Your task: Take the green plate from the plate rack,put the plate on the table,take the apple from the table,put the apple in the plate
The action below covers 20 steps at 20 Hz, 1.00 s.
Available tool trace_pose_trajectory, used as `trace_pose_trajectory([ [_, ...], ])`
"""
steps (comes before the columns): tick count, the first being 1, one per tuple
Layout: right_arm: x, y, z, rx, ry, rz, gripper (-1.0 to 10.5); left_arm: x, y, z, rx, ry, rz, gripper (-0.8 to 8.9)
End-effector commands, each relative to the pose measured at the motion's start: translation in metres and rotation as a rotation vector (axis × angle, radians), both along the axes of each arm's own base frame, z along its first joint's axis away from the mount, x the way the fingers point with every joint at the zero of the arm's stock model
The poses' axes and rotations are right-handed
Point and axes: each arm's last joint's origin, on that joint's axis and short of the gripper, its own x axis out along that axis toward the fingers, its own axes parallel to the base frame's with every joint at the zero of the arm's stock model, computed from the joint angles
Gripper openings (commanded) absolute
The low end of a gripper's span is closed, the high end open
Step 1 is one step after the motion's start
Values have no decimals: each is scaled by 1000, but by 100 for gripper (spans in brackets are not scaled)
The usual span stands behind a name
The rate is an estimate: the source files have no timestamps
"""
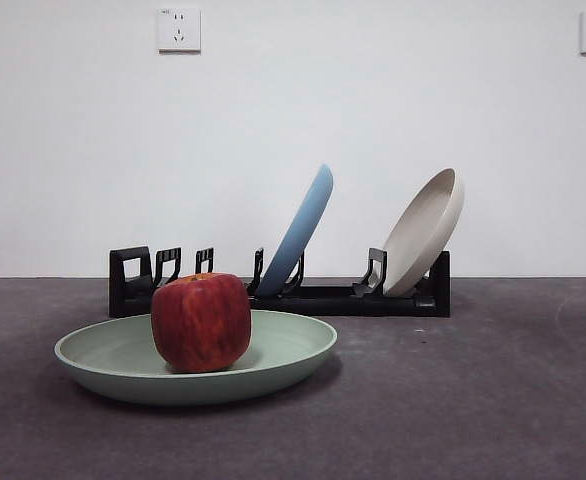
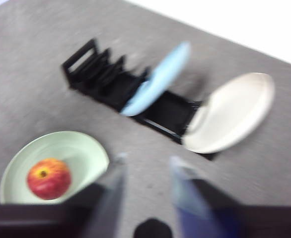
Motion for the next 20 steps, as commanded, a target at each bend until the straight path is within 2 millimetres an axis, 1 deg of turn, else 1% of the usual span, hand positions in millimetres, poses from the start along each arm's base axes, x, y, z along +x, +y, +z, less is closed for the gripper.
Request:
trace_pose_trajectory([
  [1, -10, -15, 7, 11, -25, -35, -12, 4, 1, -1, 16, 3, -112, -8],
  [2, -15, -21, 10, 17, -35, -51, -12, 7, 2, -1, 4, 5, -146, -8],
  [4, -26, -30, 14, 41, -66, -69, -12, 14, 9, 0, -13, 3, -146, -8],
  [6, -35, -34, 12, 78, -117, -74, -12, 22, 18, 0, -30, 12, -135, -8],
  [7, -39, -36, 7, 96, -143, -75, -12, 26, 22, -2, -42, 16, -129, -8],
  [11, -44, -38, -19, 151, -172, -92, -12, 37, 29, -14, -72, 38, -101, -8],
  [14, -43, -38, -44, 188, -188, -104, -12, 41, 31, -31, -103, 55, -86, -7],
  [17, -40, -36, -73, 235, -190, -122, -12, 43, 32, -54, -155, 54, -64, -8],
  [20, -34, -34, -105, 238, -170, -134, -12, 41, 35, -83, -218, 55, -24, -8],
])
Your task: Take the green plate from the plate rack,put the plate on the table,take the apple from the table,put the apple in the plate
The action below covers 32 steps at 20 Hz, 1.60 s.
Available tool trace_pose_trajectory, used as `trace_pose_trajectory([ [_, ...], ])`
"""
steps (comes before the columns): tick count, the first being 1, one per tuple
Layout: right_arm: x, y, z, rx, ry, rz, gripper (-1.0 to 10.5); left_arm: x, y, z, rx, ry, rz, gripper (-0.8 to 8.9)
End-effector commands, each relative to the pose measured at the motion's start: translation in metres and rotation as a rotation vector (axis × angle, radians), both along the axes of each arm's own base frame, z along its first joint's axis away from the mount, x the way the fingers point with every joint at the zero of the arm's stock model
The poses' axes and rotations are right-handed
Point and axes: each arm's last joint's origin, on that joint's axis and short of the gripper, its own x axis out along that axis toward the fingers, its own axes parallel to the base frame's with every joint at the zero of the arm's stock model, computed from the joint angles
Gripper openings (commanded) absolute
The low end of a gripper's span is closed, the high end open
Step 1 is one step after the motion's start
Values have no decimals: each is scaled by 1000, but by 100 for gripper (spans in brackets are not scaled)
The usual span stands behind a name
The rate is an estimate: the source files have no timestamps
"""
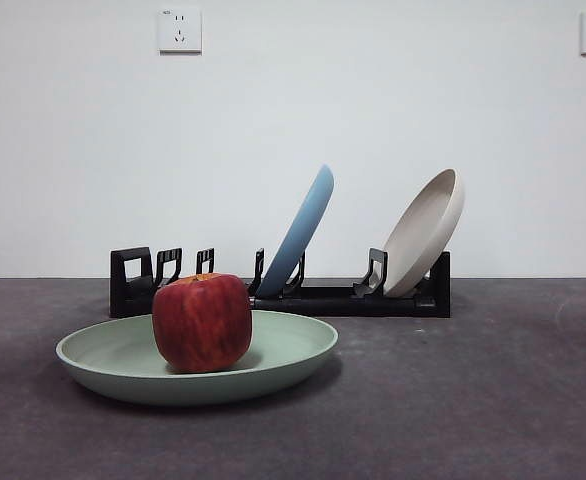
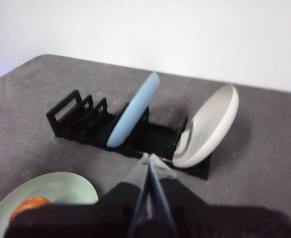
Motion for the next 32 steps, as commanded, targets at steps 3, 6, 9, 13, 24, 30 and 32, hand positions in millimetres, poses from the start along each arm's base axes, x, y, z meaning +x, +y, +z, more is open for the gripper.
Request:
trace_pose_trajectory([
  [3, 8, 4, -55, 23, 68, -18, -12, -6, 8, -50, -89, 34, 84, -8],
  [6, 8, 6, -83, 46, 87, -23, -13, -14, 13, -79, -110, 69, 111, -8],
  [9, 5, 7, -107, 85, 93, -20, -13, -23, 20, -101, -155, 74, 164, -8],
  [13, -1, 9, -129, 88, 102, -44, -12, -33, 28, -118, -204, 71, 242, -8],
  [24, -3, 9, -136, 66, 136, -76, -11, -38, 31, -131, -155, 147, 266, -4],
  [30, -4, 9, -136, 62, 142, -80, -11, -39, 31, -131, -152, 150, 267, -4],
  [32, -4, 9, -136, 61, 141, -81, -11, -41, 33, -131, -151, 150, 271, -4],
])
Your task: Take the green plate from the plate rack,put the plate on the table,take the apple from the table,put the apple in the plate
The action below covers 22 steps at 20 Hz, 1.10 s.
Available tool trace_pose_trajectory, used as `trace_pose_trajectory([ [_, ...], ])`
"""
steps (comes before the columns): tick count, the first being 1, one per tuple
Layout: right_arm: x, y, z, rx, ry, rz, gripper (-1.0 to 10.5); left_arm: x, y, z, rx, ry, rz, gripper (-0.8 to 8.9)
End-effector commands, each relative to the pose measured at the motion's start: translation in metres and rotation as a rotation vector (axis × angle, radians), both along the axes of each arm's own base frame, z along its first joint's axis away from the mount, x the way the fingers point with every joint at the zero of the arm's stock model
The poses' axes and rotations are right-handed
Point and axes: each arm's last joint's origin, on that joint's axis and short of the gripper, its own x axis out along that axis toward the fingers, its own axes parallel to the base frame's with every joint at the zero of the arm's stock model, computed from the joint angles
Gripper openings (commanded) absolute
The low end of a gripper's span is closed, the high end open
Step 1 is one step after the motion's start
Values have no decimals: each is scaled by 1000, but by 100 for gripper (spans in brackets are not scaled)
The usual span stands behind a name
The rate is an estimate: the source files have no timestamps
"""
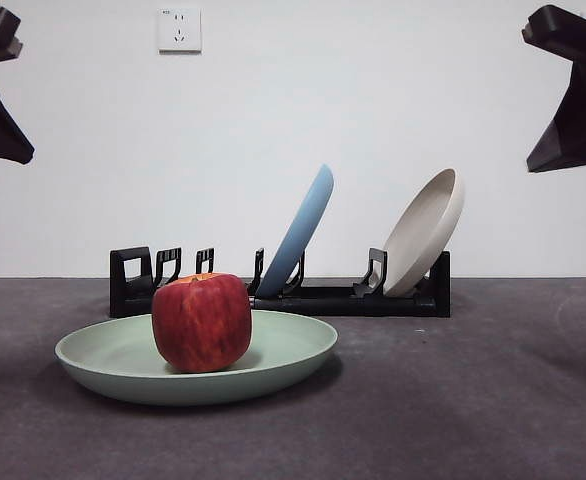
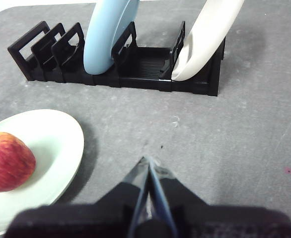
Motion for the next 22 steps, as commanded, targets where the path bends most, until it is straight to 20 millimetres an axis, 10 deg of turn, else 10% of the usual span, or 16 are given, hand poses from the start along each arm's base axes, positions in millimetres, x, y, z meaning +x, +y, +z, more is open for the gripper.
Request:
trace_pose_trajectory([
  [1, 0, 0, -1, 7, 1, -6, -11, -7, 7, 2, -15, -11, 23, -3],
  [10, 0, 0, -1, 6, 4, -6, -11, -58, 65, 25, -100, -253, 306, -3],
  [22, 0, 0, -1, 6, 4, -5, -11, -43, 76, -67, -55, -182, 411, -3],
])
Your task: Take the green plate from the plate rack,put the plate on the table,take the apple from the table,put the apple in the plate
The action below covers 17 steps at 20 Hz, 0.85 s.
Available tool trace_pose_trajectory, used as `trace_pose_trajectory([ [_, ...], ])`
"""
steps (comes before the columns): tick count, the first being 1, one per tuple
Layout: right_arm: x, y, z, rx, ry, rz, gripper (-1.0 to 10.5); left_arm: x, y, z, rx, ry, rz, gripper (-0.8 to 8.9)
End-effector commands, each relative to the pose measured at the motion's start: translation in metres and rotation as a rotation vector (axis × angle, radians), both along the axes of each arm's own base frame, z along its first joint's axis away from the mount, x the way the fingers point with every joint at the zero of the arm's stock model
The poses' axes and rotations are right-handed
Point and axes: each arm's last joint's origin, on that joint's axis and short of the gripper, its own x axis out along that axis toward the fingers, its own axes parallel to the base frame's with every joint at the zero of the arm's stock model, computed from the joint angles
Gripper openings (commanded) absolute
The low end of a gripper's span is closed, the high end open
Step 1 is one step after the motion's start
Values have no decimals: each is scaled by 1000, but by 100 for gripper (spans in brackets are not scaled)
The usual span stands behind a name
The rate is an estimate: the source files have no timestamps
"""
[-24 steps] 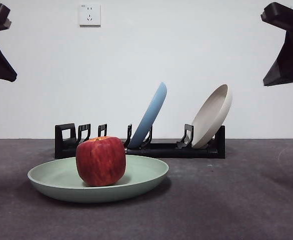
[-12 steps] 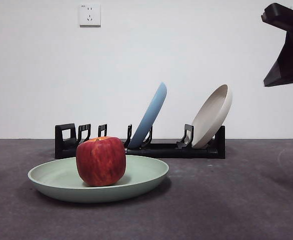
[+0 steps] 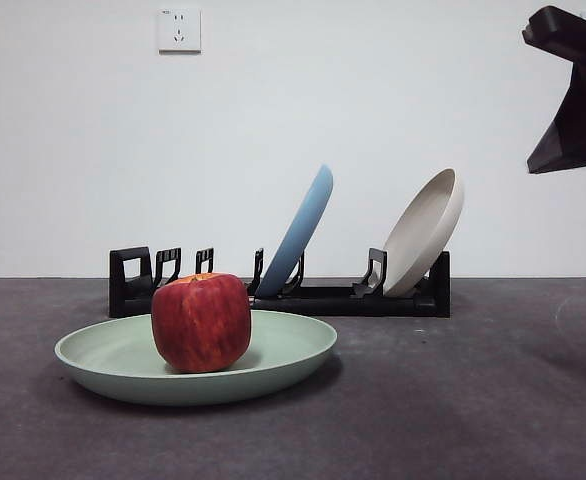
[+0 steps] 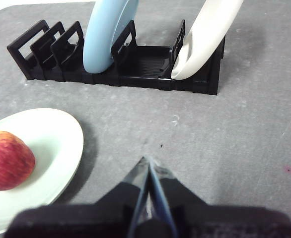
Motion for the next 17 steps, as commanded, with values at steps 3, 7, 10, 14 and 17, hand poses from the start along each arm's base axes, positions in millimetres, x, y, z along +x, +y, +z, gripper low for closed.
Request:
trace_pose_trajectory([
  [3, 0, 0, -1, 8, 1, -6, -11, 1, 0, -16, 12, 10, -1, -4],
  [7, 0, 0, -1, 7, 1, -6, -11, 1, 0, -16, 7, 8, -5, -4],
  [10, 0, 0, -1, 8, 1, -6, -11, 2, -1, -15, -9, 4, -48, -4],
  [14, 0, 0, -1, 8, 1, -5, -11, 2, -1, -15, -8, 4, -45, -4],
  [17, 0, 0, -1, 8, 1, -6, -11, 2, -1, -15, -8, 4, -45, -4],
])
